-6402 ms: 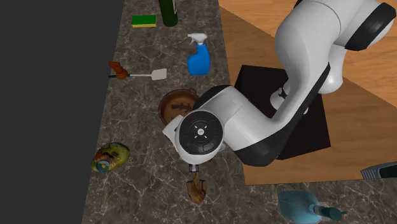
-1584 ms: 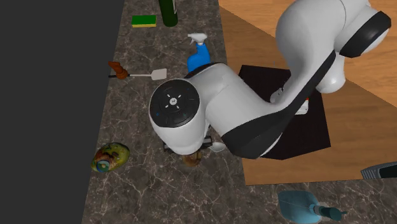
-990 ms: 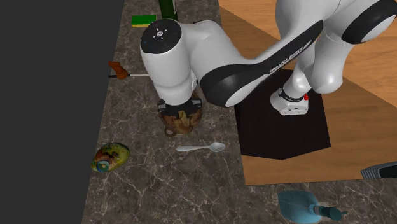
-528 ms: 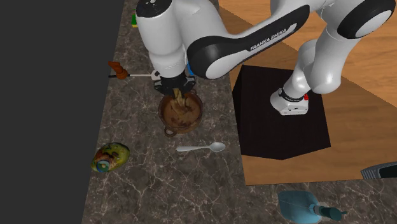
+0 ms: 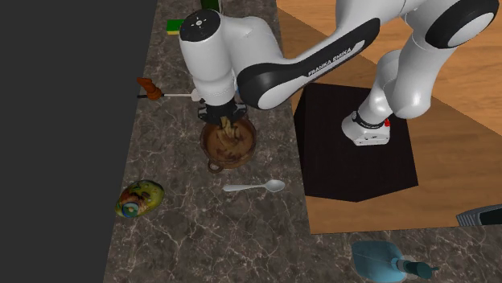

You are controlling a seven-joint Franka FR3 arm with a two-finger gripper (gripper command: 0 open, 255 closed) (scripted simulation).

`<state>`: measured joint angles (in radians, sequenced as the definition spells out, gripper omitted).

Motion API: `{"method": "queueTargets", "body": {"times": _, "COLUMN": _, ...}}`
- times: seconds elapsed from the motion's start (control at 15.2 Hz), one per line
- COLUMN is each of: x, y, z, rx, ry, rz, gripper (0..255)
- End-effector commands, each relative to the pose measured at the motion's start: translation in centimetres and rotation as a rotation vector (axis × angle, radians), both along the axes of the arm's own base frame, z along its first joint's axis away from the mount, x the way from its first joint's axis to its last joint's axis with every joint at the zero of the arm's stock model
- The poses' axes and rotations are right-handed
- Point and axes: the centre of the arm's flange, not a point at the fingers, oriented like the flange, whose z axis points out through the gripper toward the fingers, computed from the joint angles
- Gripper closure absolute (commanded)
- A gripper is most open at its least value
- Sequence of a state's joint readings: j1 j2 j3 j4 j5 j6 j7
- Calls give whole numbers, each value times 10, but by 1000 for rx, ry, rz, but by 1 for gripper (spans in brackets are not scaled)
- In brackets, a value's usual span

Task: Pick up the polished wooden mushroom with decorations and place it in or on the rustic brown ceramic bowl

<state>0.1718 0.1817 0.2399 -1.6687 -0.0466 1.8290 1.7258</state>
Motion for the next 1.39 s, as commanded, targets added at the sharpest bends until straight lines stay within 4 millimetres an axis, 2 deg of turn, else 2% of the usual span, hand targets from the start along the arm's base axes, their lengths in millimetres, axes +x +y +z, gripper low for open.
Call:
{"method": "queueTargets", "body": {"times": 0.0, "x": -1, "y": 0, "z": -12, "rx": 0, "ry": -1, "rz": 0, "gripper": 255}}
{"method": "queueTargets", "body": {"times": 0.26, "x": -1, "y": 0, "z": -35, "rx": 0, "ry": -1, "rz": 0, "gripper": 255}}
{"method": "queueTargets", "body": {"times": 0.79, "x": -1, "y": 0, "z": -35, "rx": 0, "ry": -1, "rz": 0, "gripper": 255}}
{"method": "queueTargets", "body": {"times": 0.86, "x": -1, "y": 0, "z": -34, "rx": 0, "ry": -1, "rz": 0, "gripper": 0}}
{"method": "queueTargets", "body": {"times": 1.19, "x": -1, "y": 0, "z": -35, "rx": 0, "ry": -1, "rz": 0, "gripper": 0}}
{"method": "queueTargets", "body": {"times": 1.32, "x": 0, "y": 0, "z": -9, "rx": 0, "ry": -1, "rz": 0, "gripper": 0}}
